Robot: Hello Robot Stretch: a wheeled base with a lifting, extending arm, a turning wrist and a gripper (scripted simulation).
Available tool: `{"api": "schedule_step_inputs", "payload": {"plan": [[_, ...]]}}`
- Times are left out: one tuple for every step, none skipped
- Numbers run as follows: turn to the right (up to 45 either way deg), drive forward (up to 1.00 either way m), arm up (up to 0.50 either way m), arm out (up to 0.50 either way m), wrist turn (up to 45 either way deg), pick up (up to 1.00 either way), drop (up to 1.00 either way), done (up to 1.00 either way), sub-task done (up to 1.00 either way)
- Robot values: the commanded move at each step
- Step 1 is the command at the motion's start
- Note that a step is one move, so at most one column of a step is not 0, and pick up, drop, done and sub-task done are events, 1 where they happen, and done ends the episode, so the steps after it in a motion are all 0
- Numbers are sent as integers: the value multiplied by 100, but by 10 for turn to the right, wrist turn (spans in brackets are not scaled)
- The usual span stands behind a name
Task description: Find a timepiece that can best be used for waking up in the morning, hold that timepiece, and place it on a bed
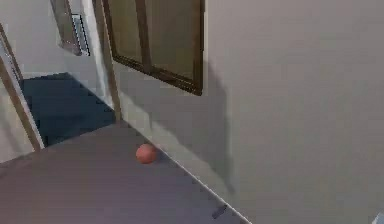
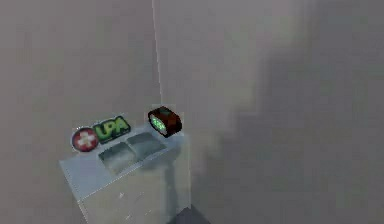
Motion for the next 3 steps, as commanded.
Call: {"api": "schedule_step_inputs", "payload": {"plan": [[450, 0, 0, 0, 0, 0, 0, 0, 0], [210, 0, 0, 0, 0, 0, 0, 0, 0], [0, 40, 0, 0, 0, 0, 0, 0, 0]]}}
